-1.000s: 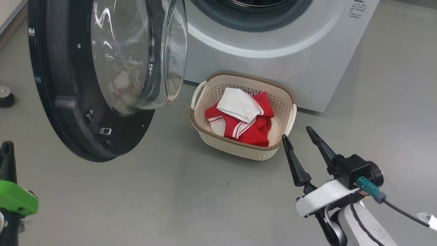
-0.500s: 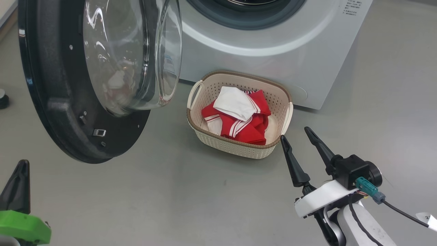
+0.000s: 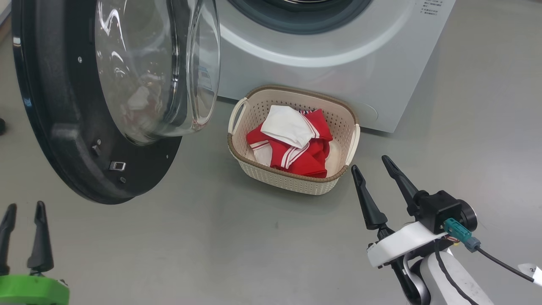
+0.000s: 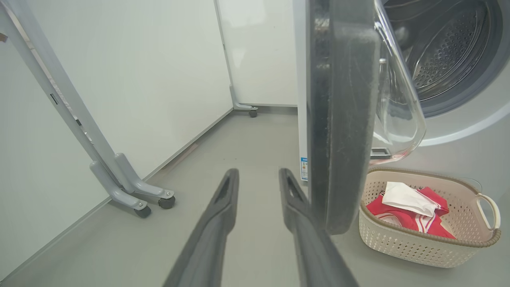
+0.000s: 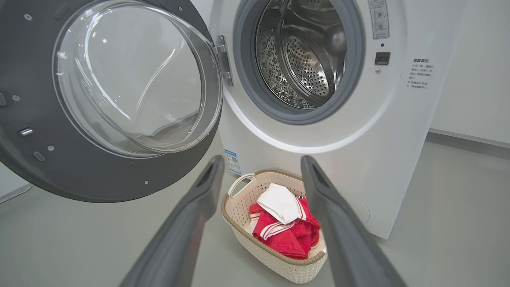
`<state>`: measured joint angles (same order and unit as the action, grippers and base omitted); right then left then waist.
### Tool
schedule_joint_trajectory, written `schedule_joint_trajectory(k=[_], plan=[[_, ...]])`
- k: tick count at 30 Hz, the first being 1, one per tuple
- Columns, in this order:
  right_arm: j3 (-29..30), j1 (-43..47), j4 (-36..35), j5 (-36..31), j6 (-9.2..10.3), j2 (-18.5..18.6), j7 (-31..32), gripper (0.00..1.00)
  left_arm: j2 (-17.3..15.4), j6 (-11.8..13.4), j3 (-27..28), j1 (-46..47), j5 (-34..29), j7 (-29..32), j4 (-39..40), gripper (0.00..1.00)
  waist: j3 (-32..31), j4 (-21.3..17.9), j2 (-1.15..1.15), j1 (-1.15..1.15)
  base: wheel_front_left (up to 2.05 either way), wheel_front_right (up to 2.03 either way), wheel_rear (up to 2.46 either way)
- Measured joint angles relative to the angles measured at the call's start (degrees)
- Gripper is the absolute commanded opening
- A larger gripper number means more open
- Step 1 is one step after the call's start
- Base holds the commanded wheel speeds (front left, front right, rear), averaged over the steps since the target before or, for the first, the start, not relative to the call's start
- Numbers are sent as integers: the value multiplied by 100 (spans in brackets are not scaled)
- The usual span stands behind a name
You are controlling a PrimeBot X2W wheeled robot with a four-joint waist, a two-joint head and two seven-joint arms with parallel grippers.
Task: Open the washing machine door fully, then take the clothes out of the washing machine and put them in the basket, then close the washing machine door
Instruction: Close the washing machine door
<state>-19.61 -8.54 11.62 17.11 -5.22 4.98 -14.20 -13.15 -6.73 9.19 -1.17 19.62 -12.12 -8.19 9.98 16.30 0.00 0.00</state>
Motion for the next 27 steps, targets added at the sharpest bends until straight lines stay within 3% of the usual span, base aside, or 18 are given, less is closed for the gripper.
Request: schedule_joint_trajectory(k=[27], plan=[[19, 0, -5, -1, -20, -45, 0, 100, 120, 97, -10, 25, -154, -165, -388, 100, -11, 8, 0, 0, 0, 0, 0]])
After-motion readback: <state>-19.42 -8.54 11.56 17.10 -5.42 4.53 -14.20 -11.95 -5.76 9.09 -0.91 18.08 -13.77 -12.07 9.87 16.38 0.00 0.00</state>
